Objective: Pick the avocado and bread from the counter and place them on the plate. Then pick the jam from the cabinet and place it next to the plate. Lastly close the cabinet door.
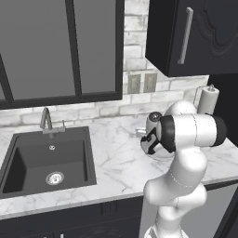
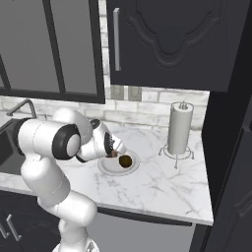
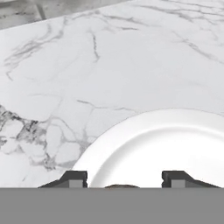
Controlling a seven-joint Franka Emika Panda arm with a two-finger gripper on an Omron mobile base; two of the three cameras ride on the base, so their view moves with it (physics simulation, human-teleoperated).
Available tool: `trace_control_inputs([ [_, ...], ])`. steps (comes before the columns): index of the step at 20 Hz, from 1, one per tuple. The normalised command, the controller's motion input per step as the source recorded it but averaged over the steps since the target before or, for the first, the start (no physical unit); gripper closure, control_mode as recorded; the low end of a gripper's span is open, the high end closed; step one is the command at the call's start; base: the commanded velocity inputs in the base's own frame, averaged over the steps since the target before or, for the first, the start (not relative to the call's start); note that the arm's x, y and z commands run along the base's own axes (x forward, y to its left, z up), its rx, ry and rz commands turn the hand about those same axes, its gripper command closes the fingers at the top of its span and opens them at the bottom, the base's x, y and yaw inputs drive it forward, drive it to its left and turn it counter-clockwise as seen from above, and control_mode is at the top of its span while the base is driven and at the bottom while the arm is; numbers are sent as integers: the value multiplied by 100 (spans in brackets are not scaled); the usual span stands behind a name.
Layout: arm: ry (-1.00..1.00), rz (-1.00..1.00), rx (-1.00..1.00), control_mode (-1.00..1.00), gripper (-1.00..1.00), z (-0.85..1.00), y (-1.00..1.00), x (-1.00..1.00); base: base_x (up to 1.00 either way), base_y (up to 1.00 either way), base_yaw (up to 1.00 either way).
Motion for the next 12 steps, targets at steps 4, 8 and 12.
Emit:
trace_control_inputs([
  [4,0,0,0,-100,100,-38,0,0,0,0,0],
  [8,0,0,0,-100,-100,-24,0,0,0,0,0],
  [12,-2,-3,0,-100,-100,0,-22,-39,0,0,0],
])
